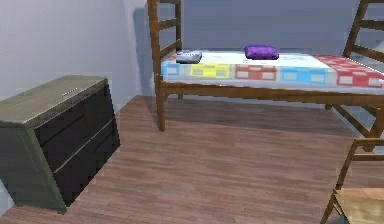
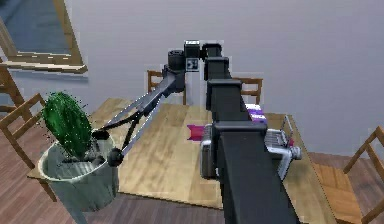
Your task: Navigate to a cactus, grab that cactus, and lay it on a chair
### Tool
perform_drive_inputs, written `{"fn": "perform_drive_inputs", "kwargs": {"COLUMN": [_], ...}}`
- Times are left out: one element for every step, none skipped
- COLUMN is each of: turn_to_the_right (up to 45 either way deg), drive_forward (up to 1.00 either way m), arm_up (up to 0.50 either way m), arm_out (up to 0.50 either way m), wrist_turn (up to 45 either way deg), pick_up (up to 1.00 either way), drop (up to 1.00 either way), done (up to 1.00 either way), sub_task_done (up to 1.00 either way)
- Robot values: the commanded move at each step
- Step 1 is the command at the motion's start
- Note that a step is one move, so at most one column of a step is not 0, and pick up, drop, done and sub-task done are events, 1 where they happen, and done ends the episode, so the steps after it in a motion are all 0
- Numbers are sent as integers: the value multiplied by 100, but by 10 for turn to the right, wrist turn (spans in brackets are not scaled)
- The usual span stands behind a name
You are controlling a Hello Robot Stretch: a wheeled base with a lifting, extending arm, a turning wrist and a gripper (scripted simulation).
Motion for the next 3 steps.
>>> {"fn": "perform_drive_inputs", "kwargs": {"turn_to_the_right": [0,450,450], "drive_forward": [0,0,0], "arm_up": [0,0,0], "arm_out": [-36,0,0], "wrist_turn": [0,0,0], "pick_up": [0,0,0], "drop": [0,0,0], "done": [0,0,0], "sub_task_done": [0,0,0]}}
